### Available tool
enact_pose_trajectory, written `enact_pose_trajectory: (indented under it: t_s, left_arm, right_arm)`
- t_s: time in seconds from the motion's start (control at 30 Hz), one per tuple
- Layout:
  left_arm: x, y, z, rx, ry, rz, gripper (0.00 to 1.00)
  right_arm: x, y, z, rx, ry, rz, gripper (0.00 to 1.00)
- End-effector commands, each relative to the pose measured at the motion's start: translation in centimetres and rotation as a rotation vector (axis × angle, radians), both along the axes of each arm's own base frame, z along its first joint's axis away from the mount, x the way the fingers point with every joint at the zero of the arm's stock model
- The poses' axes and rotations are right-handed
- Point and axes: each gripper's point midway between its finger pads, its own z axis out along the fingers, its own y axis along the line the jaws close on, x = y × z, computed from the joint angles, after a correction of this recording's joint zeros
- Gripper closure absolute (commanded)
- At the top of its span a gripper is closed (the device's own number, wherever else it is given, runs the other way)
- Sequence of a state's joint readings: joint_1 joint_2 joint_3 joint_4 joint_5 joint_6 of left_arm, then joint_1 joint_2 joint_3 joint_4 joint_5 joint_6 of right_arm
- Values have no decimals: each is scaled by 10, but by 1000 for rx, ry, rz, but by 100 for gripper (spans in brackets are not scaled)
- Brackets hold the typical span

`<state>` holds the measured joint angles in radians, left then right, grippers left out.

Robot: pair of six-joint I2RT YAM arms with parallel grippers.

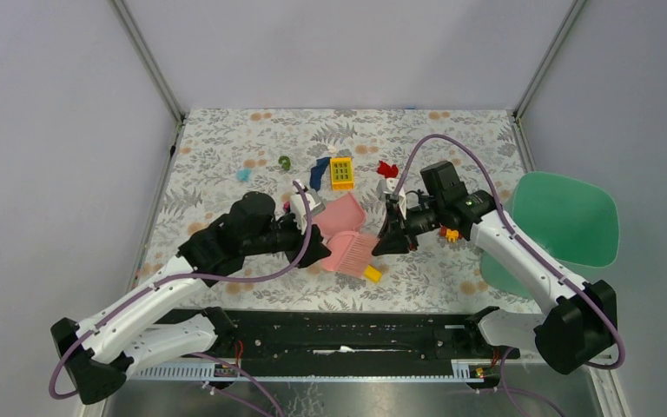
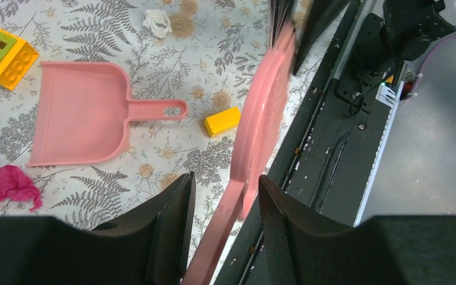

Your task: Sweep away the paper scraps from the table

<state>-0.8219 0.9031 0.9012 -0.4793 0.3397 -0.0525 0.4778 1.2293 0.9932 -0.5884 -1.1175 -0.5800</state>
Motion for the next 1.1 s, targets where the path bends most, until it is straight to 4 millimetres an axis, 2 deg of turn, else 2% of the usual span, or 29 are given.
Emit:
enact_pose_trajectory:
  t_s: [0.0, 0.07, 0.17, 0.3, 0.63, 0.73, 0.8, 0.93, 1.0, 1.03, 1.07]
  left_arm:
    - [-6, -7, 17, -52, -29, -56, 100]
    - [-9, -7, 14, -45, -14, -72, 100]
    - [-16, -12, 11, -52, 25, -111, 100]
    - [-19, -19, 10, -80, 51, -133, 100]
    - [-19, -27, 23, -150, 56, -138, 100]
    - [-18, -28, 23, -154, 56, -136, 100]
    - [-18, -28, 23, -158, 53, -133, 100]
    - [-10, -28, 22, -151, 46, -92, 100]
    - [-6, -26, 23, -152, 33, -70, 100]
    - [-3, -26, 24, -151, 26, -52, 92]
    - [-1, -24, 25, -151, 20, -37, 74]
  right_arm:
    - [5, 0, 13, 22, -71, -11, 52]
    - [11, -2, 26, 20, -148, -17, 32]
    - [15, 1, 48, 45, -194, -19, 21]
    - [15, 11, 61, 84, -131, 13, 20]
    - [6, 39, 39, 27, -15, 63, 24]
    - [7, 42, 37, 26, 14, 54, 32]
    - [6, 42, 33, 23, 29, 60, 43]
    - [3, 41, 27, 19, 38, 70, 69]
    - [-1, 40, 24, 21, 47, 80, 93]
    - [-1, 39, 25, 22, 41, 81, 100]
    - [-1, 38, 23, 15, 35, 78, 100]
